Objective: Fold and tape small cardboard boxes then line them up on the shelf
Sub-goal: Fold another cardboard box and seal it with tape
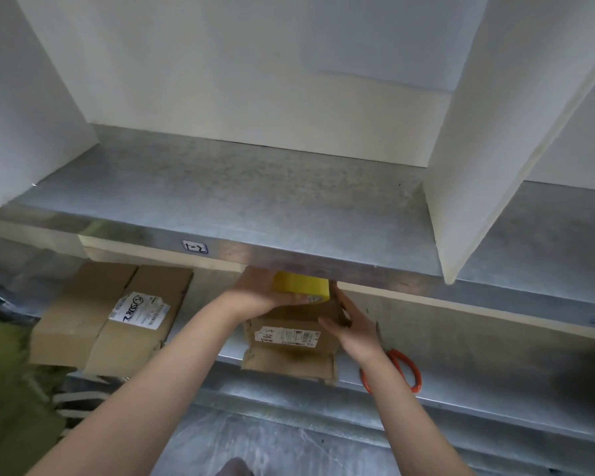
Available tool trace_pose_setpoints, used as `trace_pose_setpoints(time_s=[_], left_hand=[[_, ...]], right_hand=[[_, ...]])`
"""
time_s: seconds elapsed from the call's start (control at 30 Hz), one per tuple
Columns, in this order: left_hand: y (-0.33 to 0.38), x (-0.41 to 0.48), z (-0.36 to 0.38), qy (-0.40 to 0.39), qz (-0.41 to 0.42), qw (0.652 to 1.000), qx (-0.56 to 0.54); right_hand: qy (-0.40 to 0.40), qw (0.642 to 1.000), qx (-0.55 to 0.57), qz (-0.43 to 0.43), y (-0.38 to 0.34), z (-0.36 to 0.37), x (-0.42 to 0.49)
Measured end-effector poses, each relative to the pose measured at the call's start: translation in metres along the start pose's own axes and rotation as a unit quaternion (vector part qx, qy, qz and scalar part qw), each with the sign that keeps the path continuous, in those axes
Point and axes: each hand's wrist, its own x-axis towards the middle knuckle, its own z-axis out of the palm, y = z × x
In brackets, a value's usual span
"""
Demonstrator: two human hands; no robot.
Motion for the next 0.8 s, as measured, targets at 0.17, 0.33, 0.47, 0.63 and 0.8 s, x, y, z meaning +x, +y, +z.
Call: trace_pose_setpoints(time_s=[0.17, 0.33, 0.47, 0.63, 0.8], left_hand=[[-0.015, -0.004, -0.033, -0.017, -0.015, 1.000, -0.012], [-0.022, -0.004, -0.054, -0.058, -0.023, 0.990, 0.128], [-0.025, -0.002, -0.059, -0.016, -0.011, 0.951, 0.308], [-0.041, -0.005, -0.067, -0.018, 0.017, 0.959, 0.283], [-0.053, -0.010, -0.085, -0.064, 0.031, 0.982, 0.176]], right_hand=[[-0.015, 1.000, -0.018, 0.012, -0.003, 0.003, 0.003], [-0.009, 1.000, -0.020, 0.019, -0.007, 0.010, 0.006], [0.004, 1.000, -0.007, 0.025, -0.007, 0.017, 0.003], [0.035, 0.999, 0.011, 0.013, -0.007, 0.028, -0.009], [0.073, 0.997, 0.031, -0.001, -0.009, 0.034, -0.018]])
